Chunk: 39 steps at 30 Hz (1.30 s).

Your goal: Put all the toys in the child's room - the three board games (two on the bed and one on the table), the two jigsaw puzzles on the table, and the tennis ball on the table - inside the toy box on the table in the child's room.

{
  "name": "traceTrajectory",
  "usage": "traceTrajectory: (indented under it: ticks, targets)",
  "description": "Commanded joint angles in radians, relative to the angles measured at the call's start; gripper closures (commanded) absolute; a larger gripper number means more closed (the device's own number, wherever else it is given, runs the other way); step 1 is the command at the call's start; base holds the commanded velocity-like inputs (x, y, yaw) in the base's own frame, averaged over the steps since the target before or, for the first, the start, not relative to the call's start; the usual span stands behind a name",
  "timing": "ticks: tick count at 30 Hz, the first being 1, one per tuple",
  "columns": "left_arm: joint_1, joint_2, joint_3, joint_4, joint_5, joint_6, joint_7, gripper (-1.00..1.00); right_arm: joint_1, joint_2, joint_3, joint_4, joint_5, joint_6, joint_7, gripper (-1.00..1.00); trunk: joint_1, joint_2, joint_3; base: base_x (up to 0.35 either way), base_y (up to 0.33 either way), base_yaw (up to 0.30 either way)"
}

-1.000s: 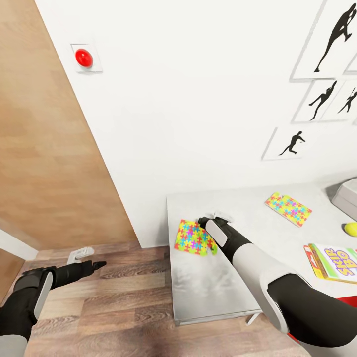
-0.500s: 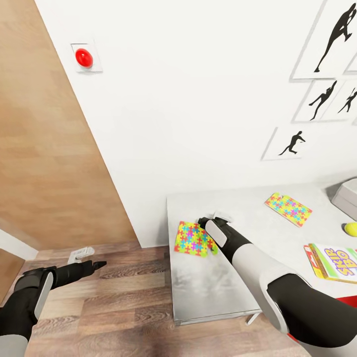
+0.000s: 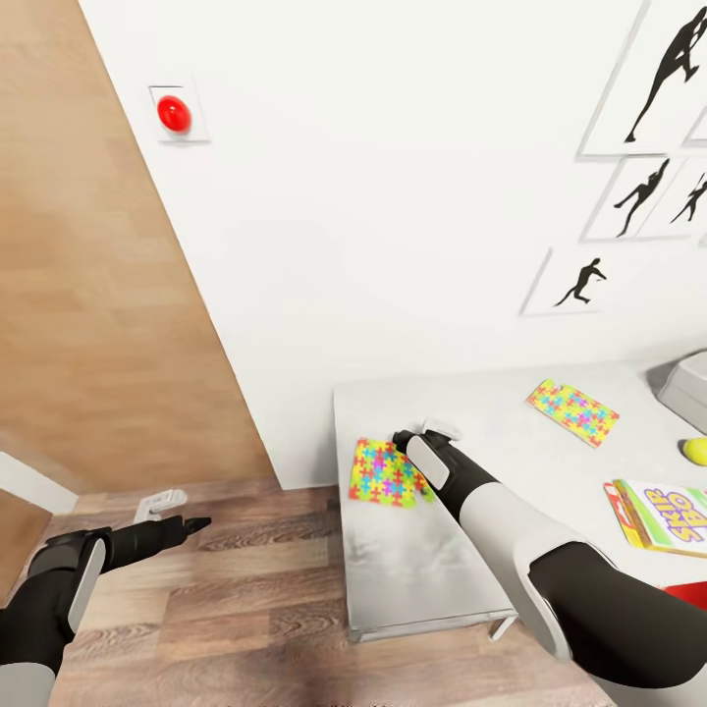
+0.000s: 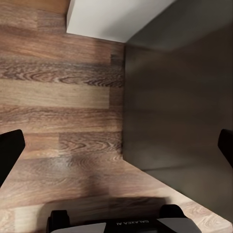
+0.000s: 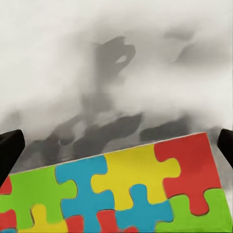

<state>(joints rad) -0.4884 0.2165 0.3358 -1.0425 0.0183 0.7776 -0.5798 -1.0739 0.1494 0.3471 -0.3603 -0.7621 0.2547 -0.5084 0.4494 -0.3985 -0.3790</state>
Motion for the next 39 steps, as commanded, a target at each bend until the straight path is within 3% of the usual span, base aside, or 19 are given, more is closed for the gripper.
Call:
traceTrajectory:
  ticks: [1, 39]
  targets:
    - [-0.001, 0.000, 0.002, -0.001, 0.002, 0.008, -0.003, -1.00, 0.000, -0.001, 0.003, 0.000, -0.025, 0.005, -0.007, -1.00, 0.001, -0.001, -0.002, -0.096, 0.123, 0.000]
    - [-0.001, -0.004, 0.002, -0.001, 0.002, 0.006, -0.003, -1.00, 0.000, -0.002, 0.003, 0.000, -0.025, 0.006, -0.007, -1.00, 0.001, -0.001, -0.002, -0.075, 0.110, 0.000]
